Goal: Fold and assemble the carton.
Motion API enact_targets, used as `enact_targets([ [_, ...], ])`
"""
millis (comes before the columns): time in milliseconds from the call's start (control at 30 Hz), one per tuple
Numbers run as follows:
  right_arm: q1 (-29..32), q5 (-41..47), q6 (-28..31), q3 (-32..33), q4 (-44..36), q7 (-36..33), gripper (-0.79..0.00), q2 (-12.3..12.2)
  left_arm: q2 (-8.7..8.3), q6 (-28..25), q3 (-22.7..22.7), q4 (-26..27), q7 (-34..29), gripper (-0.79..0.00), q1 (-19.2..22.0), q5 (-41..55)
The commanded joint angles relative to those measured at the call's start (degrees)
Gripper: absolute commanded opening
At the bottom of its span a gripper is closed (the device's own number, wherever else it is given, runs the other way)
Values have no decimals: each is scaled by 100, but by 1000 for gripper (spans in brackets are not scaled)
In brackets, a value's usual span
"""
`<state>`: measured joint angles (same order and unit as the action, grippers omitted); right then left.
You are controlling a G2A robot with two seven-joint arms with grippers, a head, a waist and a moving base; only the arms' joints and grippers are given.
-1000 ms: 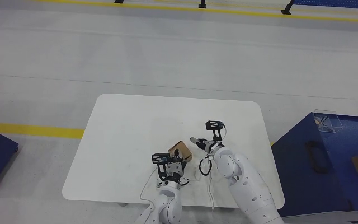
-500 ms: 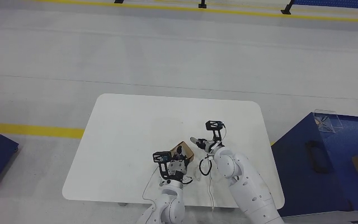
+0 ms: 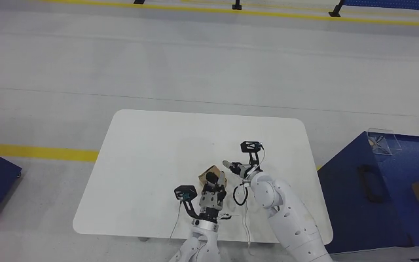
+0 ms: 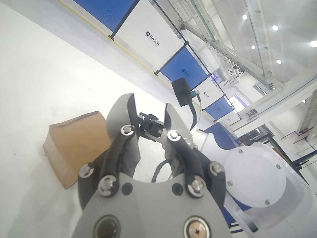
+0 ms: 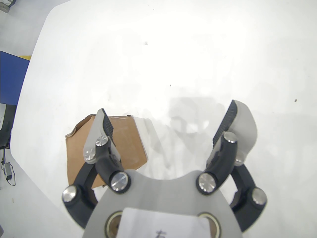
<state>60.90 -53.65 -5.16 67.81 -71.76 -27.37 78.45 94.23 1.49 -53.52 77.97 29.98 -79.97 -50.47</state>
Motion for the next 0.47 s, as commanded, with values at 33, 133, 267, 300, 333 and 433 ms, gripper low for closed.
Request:
enact_targets([
  [33,0,0,0,0,0,0,0,0,0,1,0,0,2,-364,1,-3],
  [133,0,0,0,0,0,0,0,0,0,2,0,0,2,-211,1,-3],
  [267,0,0,0,0,0,0,0,0,0,1,0,1,2,-64,1,-3],
  [300,0,0,0,0,0,0,-1,0,0,1,0,1,2,-39,1,-3],
  [333,0,0,0,0,0,0,-1,0,0,1,0,1,2,-23,1,-3],
  [433,0,0,0,0,0,0,-1,0,0,1,0,1,2,-1,1,-3],
])
